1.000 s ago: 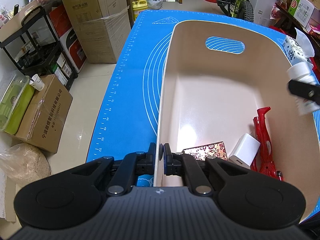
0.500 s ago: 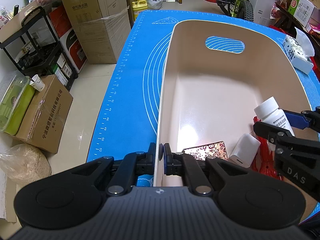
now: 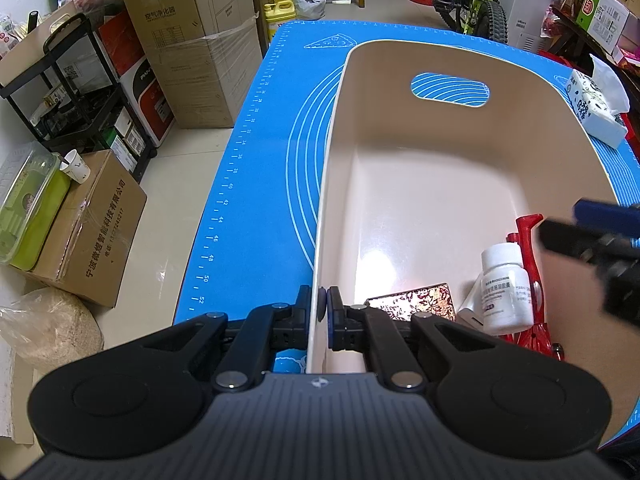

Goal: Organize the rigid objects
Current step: 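Carry the white pill bottle into the basket and release it with the right tool, then grasp the light green round tin with the right tool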

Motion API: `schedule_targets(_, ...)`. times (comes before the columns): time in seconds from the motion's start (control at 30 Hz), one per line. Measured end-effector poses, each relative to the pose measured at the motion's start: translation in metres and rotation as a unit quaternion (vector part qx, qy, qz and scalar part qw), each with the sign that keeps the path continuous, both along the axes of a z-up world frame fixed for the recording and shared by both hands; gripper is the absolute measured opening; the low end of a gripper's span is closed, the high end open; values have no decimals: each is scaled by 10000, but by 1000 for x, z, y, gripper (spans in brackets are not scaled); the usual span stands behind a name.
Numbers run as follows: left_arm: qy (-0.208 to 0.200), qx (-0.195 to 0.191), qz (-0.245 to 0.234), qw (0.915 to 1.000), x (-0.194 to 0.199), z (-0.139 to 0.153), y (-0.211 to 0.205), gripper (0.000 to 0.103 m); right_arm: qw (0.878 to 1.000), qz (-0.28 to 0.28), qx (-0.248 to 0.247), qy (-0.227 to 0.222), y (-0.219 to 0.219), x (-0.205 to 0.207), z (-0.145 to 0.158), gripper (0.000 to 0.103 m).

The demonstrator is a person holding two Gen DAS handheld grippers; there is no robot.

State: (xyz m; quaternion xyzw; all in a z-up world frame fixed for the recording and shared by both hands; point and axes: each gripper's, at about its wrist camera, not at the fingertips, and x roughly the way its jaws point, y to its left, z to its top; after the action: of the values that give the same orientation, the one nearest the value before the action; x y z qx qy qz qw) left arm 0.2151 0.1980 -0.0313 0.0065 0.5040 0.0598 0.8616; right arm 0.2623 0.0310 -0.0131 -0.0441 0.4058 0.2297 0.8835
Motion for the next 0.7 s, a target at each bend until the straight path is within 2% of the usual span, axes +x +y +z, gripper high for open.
schedule_targets(0.2, -12, 7, -2, 10000, 0, 0, 0, 9, 9989, -402, 187, -117, -31, 6, 14, 52)
schedule_targets(0.27, -4, 18, 3, 10000, 0, 0, 0, 9, 9982, -437, 404, -94, -44, 9, 19, 53)
schedule_targets(0.37, -7, 14, 4, 10000, 0, 0, 1, 9, 9969, -672, 279, -283, -62, 9, 23, 60)
schedule_targets(0.5, -10, 5, 7, 10000, 0, 0, 0, 9, 9945, -966, 317, -246, -87, 15, 25, 60)
schedule_targets(0.7, -12, 5, 7, 10000, -1, -1, 0, 9, 9899, -1399, 85, -214, -118, 25, 15, 60)
